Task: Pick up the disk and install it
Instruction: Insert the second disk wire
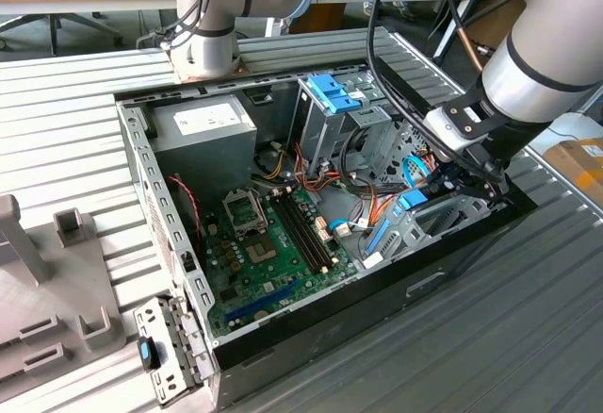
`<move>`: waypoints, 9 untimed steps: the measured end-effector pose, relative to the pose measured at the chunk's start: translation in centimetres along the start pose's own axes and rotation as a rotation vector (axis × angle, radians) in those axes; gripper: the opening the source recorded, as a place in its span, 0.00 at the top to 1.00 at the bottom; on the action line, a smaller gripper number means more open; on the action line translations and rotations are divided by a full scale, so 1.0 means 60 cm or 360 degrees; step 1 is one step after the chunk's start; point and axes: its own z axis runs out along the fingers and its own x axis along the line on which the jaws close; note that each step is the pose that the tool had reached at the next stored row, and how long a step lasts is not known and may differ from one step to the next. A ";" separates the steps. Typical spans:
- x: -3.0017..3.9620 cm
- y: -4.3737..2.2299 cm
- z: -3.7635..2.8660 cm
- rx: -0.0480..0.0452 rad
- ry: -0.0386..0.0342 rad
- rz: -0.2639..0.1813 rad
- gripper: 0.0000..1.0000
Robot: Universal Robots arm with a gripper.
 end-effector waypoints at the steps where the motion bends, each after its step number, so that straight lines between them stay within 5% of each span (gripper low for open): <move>1: 0.000 0.000 0.000 0.0000 0.0000 0.0000 0.84; 9: 0.000 0.000 0.002 0.0000 0.0000 0.0000 0.84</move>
